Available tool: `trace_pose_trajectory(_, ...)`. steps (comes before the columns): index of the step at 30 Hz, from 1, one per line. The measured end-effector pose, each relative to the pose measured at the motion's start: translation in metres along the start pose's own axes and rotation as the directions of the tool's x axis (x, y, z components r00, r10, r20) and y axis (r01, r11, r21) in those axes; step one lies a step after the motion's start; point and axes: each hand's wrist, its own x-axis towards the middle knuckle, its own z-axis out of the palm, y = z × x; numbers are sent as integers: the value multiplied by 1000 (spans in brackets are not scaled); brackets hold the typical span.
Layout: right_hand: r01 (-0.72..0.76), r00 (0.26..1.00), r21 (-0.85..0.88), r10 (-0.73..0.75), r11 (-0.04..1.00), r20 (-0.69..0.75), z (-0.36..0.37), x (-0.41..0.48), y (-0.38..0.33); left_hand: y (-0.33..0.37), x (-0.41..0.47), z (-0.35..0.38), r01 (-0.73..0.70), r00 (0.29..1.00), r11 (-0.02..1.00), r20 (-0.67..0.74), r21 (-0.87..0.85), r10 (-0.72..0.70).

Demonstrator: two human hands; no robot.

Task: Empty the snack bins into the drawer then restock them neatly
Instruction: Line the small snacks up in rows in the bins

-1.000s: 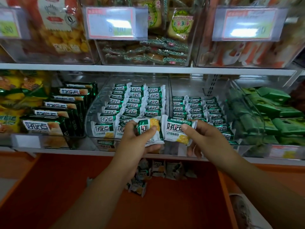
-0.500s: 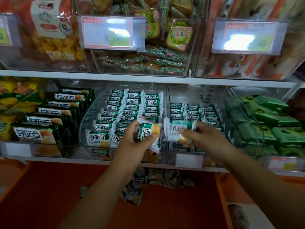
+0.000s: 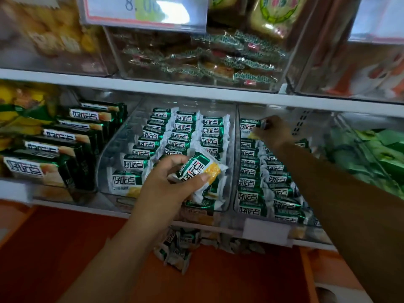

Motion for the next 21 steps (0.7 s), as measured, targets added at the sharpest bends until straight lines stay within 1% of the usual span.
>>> trace_pose_trajectory(2, 16, 1000, -67, -17, 998, -23, 10, 5, 5, -1, 1, 0, 4, 1000, 1000, -5, -2, -4)
trace_pose_trajectory(3, 20, 999, -71, -23, 997, -41, 12, 6, 5, -2, 1, 0, 10, 1000, 1000, -8, 8, -10)
trace_pose_trajectory(6, -5, 997, 9, 5, 1000, -72, 13, 8, 6, -3, 1, 1, 34, 999, 999, -17, 6, -34)
trace_pose_trajectory(8, -2, 997, 19, 3, 1000, -73, 9, 0, 2, -2, -1, 1, 42, 999, 999, -24, 9, -42)
trace_pose_trajectory(9, 8, 997, 51, -4, 999, -76, 6, -7, -2, 0, -1, 2, 41, 999, 999, -25, 15, -41)
trace_pose_trajectory(11, 76, 992, 181, -56, 980, -112, -6, -28, -13, 3, -2, 3, 39, 999, 998, -19, 39, -39)
trace_pose_trajectory(12, 138, 986, 246, -109, 960, -126, -14, -43, -20, 4, -4, 3, 38, 999, 998, -14, 53, -38)
trace_pose_trajectory(13, 202, 977, 271, -175, 941, -121, -23, -61, -29, 6, -5, 3, 32, 999, 998, -9, 59, -32)
trace_pose_trajectory(15, 290, 956, 268, -288, 919, -50, -41, -106, -47, 9, -8, 2, 3, 1000, 998, 12, 67, -4)
trace_pose_trajectory(16, 299, 947, 293, -321, 908, 27, -50, -128, -56, 11, -10, 3, -18, 1000, 997, 26, 72, 16)
trace_pose_trajectory(17, 284, 930, 319, -341, 904, 138, -58, -151, -65, 12, -13, 3, -36, 999, 997, 43, 73, 33)
trace_pose_trajectory(19, 240, 866, 332, -355, 912, 351, -68, -186, -77, 15, -17, 5, -63, 995, 997, 83, 48, 59)
trace_pose_trajectory(21, 153, 837, 363, -316, 919, 447, -68, -201, -76, 16, -19, 9, -77, 991, 997, 113, 18, 75)
